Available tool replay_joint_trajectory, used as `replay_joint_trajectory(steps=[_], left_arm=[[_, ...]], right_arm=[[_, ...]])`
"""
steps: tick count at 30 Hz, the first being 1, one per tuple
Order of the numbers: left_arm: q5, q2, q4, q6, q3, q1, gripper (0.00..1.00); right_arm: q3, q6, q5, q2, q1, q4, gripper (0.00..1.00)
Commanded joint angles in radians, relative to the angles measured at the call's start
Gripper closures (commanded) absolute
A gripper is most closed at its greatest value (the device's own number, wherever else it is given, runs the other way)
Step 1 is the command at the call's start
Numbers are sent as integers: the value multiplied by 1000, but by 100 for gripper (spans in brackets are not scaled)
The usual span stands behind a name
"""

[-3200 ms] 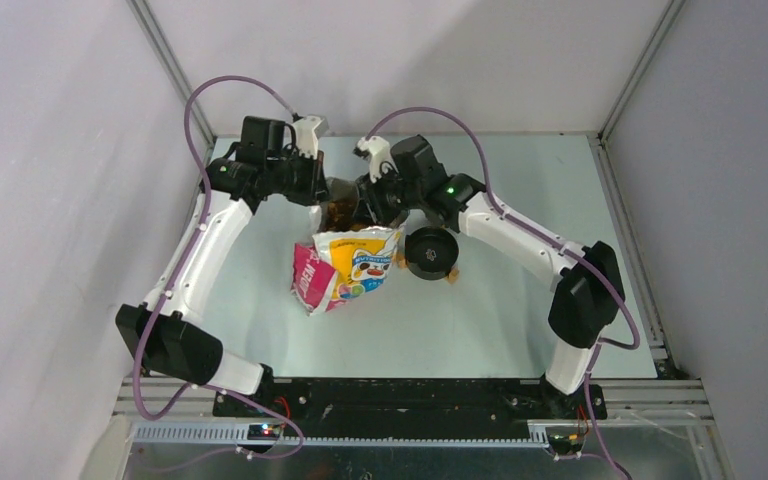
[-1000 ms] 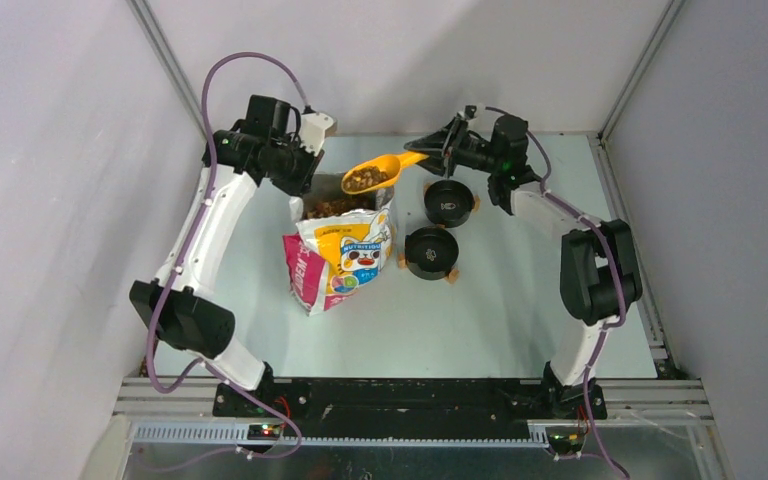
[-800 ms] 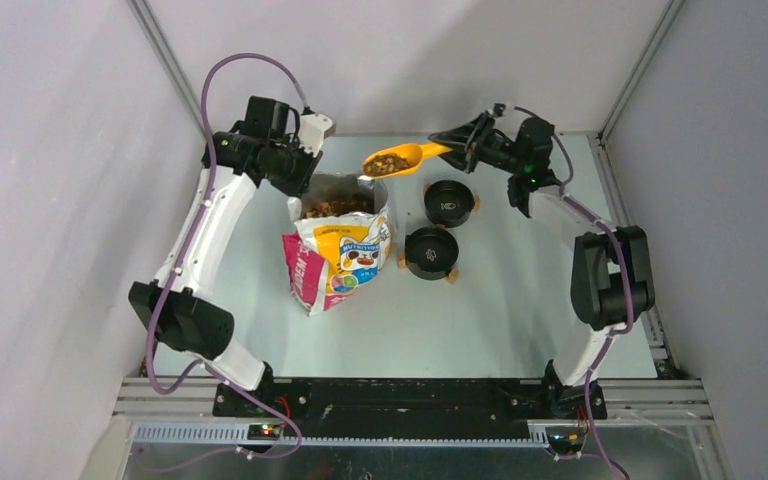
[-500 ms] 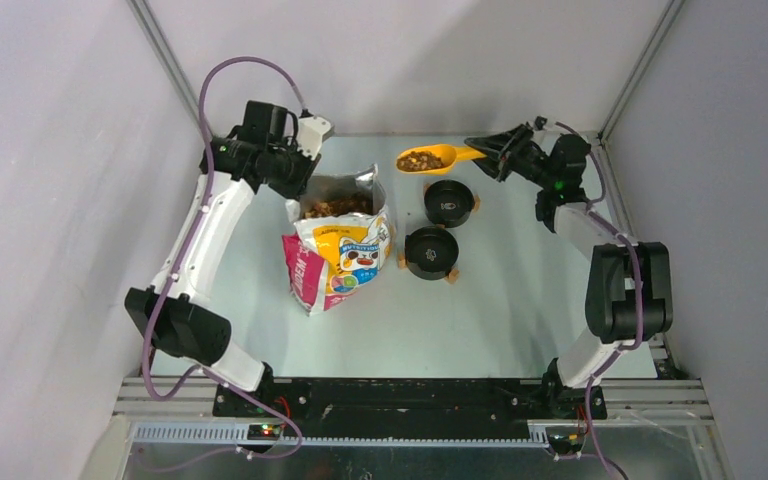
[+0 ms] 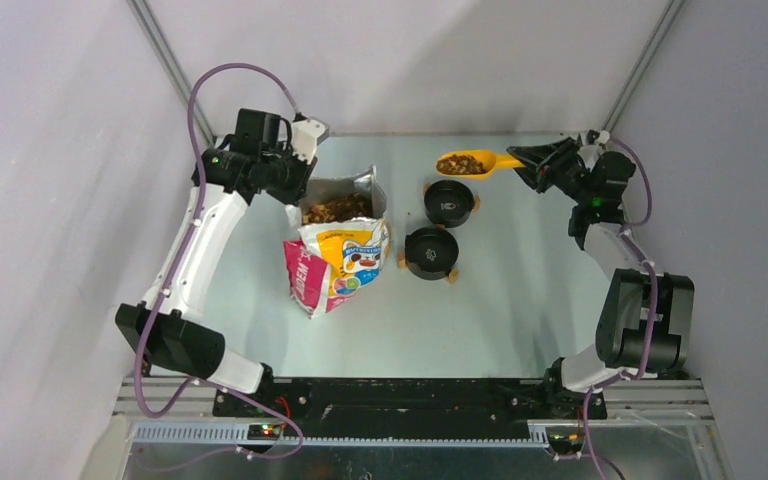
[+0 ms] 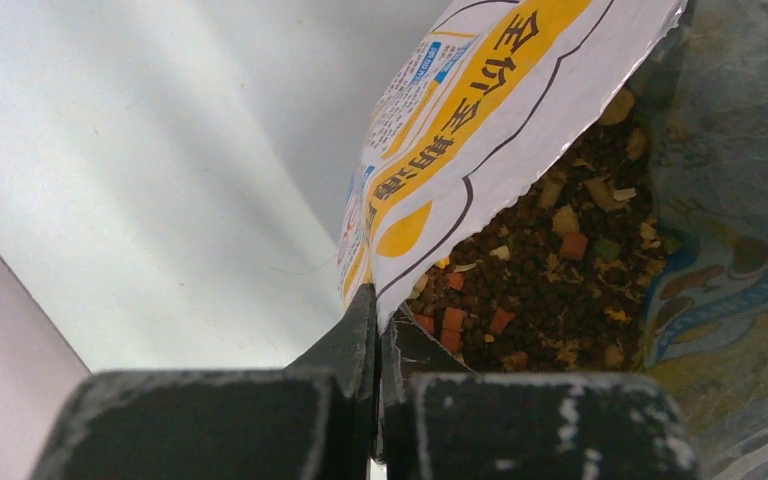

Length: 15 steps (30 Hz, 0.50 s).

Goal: Serve the pet food

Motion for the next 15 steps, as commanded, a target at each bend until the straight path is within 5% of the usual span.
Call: replay_joint_trajectory(steps=[1,15], left_arm=[[69,-90,47,-63,26,9,100],[95,-211,53,-92,-42,9,100]], right_arm=[[-39,-103,33,-60,-38,-28,100],[-53,-234,112,-29,-84,-114,100]])
